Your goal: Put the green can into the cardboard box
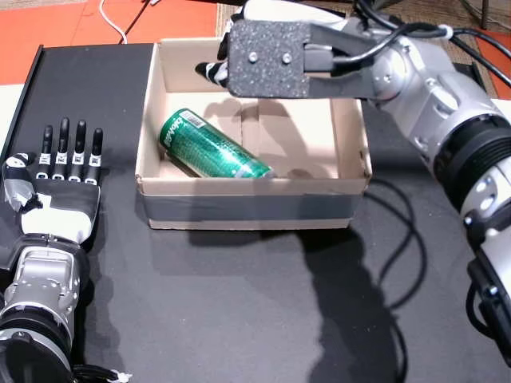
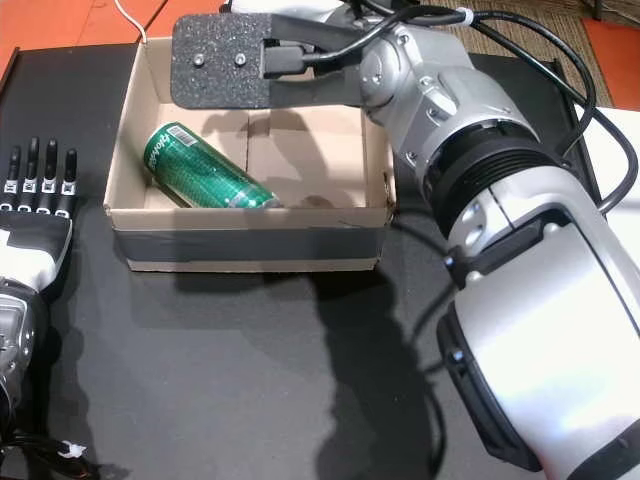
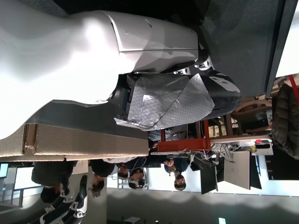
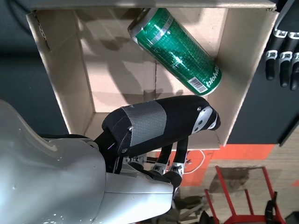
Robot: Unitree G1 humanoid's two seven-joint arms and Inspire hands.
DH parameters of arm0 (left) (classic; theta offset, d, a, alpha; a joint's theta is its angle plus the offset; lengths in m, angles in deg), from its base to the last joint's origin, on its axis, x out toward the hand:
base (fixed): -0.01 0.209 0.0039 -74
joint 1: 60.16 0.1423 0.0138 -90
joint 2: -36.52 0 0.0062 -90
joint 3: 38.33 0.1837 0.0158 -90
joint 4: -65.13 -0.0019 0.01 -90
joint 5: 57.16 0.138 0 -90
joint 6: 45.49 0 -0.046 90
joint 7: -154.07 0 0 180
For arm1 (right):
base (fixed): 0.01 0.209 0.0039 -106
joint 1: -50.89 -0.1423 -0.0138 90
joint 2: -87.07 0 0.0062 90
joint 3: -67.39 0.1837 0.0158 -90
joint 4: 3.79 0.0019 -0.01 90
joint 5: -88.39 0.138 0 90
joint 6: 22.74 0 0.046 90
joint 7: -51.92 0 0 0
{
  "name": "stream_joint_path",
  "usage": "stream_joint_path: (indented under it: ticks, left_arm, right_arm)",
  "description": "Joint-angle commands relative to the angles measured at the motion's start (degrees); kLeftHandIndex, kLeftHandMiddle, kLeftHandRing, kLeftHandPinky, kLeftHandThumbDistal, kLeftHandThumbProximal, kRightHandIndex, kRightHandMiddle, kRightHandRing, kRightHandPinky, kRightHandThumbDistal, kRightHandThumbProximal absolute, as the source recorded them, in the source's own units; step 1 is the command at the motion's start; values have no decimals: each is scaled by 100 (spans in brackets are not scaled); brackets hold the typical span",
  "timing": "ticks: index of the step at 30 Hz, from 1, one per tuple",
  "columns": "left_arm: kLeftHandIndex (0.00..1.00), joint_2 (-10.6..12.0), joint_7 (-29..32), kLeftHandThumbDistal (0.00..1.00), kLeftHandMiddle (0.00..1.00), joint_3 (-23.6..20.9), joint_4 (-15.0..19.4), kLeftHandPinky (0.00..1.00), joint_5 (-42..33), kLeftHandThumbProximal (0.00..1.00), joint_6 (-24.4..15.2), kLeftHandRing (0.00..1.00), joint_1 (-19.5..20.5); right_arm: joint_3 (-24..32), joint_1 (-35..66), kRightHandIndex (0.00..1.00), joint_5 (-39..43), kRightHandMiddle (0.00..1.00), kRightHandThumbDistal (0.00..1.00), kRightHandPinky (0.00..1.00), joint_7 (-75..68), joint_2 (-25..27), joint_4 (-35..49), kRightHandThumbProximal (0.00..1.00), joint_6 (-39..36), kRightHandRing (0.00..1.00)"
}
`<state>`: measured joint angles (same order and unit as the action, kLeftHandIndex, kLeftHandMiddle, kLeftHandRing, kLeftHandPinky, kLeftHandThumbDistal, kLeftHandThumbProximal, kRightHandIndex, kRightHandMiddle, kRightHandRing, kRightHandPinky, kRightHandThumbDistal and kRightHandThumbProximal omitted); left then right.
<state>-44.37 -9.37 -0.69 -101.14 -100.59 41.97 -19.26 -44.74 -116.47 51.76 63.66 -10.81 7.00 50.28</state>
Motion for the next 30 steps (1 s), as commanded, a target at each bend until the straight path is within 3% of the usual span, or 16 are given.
stream_joint_path:
  ticks: [1, 3, 8, 10, 11, 13, 16, 18, 20, 21, 22, 23, 25, 26, 27, 30]
  left_arm:
    - [55, -20, -76, 0, 60, -8, -51, 85, 3, 97, 23, 71, 72]
    - [54, -31, -111, 0, 58, -5, -53, 83, 10, 96, 19, 69, 71]
    - [54, -52, -81, 0, 59, -9, -55, 82, 6, 97, 36, 70, 80]
    - [55, -61, -83, 0, 60, -8, -57, 81, 9, 98, 35, 71, 83]
    - [53, -61, -145, 0, 58, -11, -58, 80, 9, 96, 18, 69, 71]
    - [53, -71, -206, 0, 57, -26, -61, 80, -6, 95, 41, 68, 58]
    - [54, -74, -152, 0, 58, -20, -56, 82, -2, 100, 38, 71, 69]
    - [56, -78, -83, 0, 58, -24, -55, 83, -6, 100, 42, 71, 90]
    - [56, -91, -80, 0, 58, -38, -57, 82, -20, 100, 56, 72, 93]
    - [56, -98, -115, 0, 58, -45, -59, 81, -24, 100, 62, 71, 87]
    - [56, -105, -133, 0, 59, -42, -60, 81, -19, 100, 69, 71, 85]
    - [57, -108, -121, 0, 60, -44, -59, 81, -22, 100, 79, 72, 87]
    - [57, -112, -77, 0, 60, -27, -56, 83, -4, 100, 91, 72, 99]
    - [56, -113, -96, 0, 58, -21, -55, 82, 1, 100, 90, 71, 96]
    - [55, -114, -131, 0, 57, -16, -56, 81, 7, 100, 86, 70, 92]
    - [56, -125, -163, 0, 57, -29, -55, 80, -10, 100, 78, 69, 93]
  right_arm:
    - [37, -36, 59, 48, 56, 83, 72, -266, 132, 55, 71, -302, 61]
    - [4, -44, 61, -20, 61, 76, 76, -785, 229, 102, 70, -629, 66]
    - [39, -139, 52, -68, 57, 68, 78, -2401, 489, 219, 55, -1302, 68]
    - [17, -206, 50, -133, 57, 76, 78, -3112, 636, 291, 57, -1518, 68]
    - [14, -236, 50, -159, 59, 74, 78, -3434, 731, 340, 52, -1644, 70]
    - [-34, -249, 56, -264, 66, 80, 80, -4017, 957, 464, 61, -1883, 75]
    - [-263, -107, 60, -681, 68, 93, 80, -5176, 1370, 761, 66, -2152, 78]
    - [-346, 122, 62, -909, 70, 100, 81, -5953, 1645, 1006, 62, -2365, 80]
    - [-372, 411, 64, -1063, 72, 100, 84, -6538, 1917, 1294, 58, -2550, 82]
    - [-364, 589, 64, -1126, 72, 100, 84, -6796, 2057, 1484, 62, -2570, 82]
    - [-325, 816, 64, -1159, 72, 97, 85, -7021, 2229, 1728, 53, -2655, 82]
    - [-260, 1067, 64, -1159, 73, 98, 85, -7179, 2402, 1994, 52, -2768, 82]
    - [-109, 1618, 65, -1169, 74, 90, 86, -7403, 2726, 2588, 56, -2877, 84]
    - [6, 1945, 54, -1144, 70, 88, 85, -7431, 2888, 2929, 54, -2910, 84]
    - [118, 2215, 51, -1113, 70, 93, 86, -7410, 3006, 3224, 59, -2914, 86]
    - [588, 3246, 61, -916, 74, 98, 86, -7296, 3404, 4140, 58, -3023, 86]
